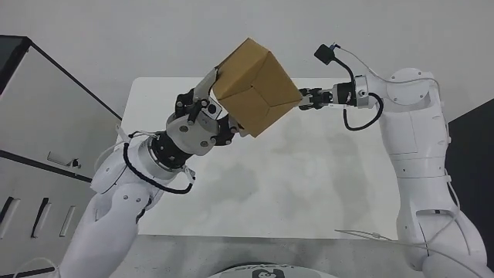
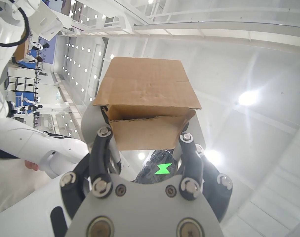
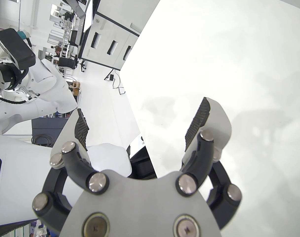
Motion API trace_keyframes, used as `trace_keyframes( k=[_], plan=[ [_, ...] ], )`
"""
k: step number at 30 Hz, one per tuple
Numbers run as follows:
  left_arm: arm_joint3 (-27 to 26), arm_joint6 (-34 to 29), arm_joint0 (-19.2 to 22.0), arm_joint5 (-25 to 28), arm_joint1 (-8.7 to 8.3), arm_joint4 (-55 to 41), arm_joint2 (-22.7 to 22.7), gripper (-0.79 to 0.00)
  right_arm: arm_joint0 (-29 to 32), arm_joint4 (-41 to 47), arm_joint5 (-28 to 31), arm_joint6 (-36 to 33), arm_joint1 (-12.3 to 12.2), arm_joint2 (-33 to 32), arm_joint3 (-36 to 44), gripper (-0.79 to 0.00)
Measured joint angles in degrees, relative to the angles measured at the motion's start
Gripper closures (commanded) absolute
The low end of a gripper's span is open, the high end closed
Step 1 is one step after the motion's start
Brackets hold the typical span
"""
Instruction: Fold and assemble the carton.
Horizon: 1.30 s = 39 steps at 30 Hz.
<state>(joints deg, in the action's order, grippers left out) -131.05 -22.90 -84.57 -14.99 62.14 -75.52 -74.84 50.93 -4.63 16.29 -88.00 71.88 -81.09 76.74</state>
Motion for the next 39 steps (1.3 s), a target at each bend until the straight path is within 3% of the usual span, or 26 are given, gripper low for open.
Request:
trace_keyframes(
  k=[8,12,26,32,39],
  plan=[
    [-3.08,7.93,-0.66,-1.84,0.49,-5.63,0.08,0.0,0.0,0.0,0.0,0.0,0.0,0.0,0.0,-0.785],
    [-2.74,11.08,-1.75,-0.43,1.05,-15.3,-0.04,0.0,0.0,0.0,0.0,0.0,0.0,0.0,0.0,-0.785],
    [-1.16,13.28,-2.16,-1.47,1.97,-30.73,-0.67,0.0,0.0,0.0,0.0,0.0,0.0,0.0,0.0,-0.785],
    [-0.68,13.4,-1.37,-2.98,2.07,-28.18,-0.95,0.0,0.0,0.0,0.0,0.0,0.0,0.0,0.0,-0.785],
    [-0.95,11.04,-0.26,-4.86,1.8,-14.88,-1.84,0.0,0.0,0.0,0.0,0.0,0.0,0.0,0.0,-0.785]
  ],
)
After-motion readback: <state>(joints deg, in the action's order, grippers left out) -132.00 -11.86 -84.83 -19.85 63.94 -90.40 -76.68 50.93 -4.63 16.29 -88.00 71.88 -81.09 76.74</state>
